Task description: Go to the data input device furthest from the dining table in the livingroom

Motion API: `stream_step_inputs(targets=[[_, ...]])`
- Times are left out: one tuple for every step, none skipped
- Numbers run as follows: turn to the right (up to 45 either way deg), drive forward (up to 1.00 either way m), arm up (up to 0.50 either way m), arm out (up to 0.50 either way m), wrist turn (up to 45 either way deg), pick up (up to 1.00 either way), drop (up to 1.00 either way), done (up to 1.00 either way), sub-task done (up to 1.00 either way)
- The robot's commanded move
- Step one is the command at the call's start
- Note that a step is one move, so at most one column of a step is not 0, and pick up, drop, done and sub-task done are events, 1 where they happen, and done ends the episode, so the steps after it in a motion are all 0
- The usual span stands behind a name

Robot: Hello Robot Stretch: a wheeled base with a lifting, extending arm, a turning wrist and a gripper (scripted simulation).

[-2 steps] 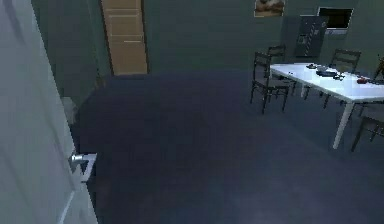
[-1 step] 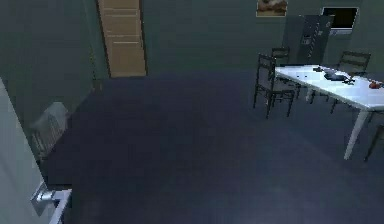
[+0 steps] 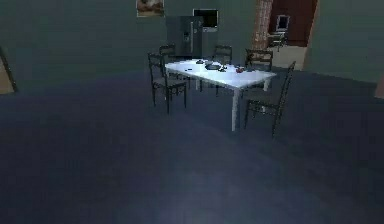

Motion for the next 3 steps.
stream_step_inputs(targets=[[0.0, 0.45, 0.00, 0.00, 0.0, 0.00, 0.00, 0.00, 0.00], [-24.0, 0.00, 0.00, 0.00, 0.0, 0.00, 0.00, 0.00, 0.00], [0.0, 1.00, 0.00, 0.00, 0.0, 0.00, 0.00, 0.00, 0.00]])
